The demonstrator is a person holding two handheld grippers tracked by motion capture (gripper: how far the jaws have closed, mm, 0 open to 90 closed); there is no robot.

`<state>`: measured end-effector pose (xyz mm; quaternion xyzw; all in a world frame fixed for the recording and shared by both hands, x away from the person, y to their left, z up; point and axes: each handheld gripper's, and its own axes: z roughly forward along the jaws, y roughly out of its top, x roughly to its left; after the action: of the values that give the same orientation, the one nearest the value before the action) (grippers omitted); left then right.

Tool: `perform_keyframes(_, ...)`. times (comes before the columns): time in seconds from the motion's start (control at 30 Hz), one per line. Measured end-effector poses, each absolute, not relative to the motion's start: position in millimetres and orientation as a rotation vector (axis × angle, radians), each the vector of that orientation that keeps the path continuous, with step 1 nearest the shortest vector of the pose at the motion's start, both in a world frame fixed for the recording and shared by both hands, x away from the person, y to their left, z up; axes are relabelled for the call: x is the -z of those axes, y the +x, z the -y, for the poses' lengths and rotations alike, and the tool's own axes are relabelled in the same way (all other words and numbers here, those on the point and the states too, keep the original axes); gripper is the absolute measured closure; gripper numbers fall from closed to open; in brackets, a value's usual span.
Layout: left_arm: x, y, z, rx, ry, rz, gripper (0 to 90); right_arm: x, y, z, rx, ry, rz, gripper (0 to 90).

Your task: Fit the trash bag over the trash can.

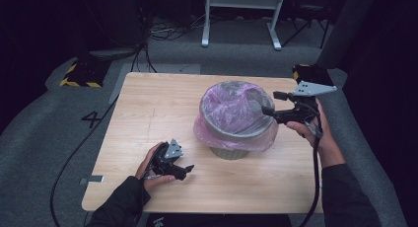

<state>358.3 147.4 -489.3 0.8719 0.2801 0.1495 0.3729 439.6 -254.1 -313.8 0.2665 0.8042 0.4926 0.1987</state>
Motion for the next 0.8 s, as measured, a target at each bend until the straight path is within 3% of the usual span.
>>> perform_keyframes(0.4, 502.3, 347.4, -158.3, -0.355, 2.255, -0.743, 15.6, 324.2, 453.1, 200.4, -1.211, 0.650, -2.432, 25.3)
perform_keyframes(0.8, 503.7, 351.2, -158.1, -0.316, 2.244, -0.773, 14.1, 331.8, 463.4, 178.0, -1.079, 0.681, -2.583, 26.1)
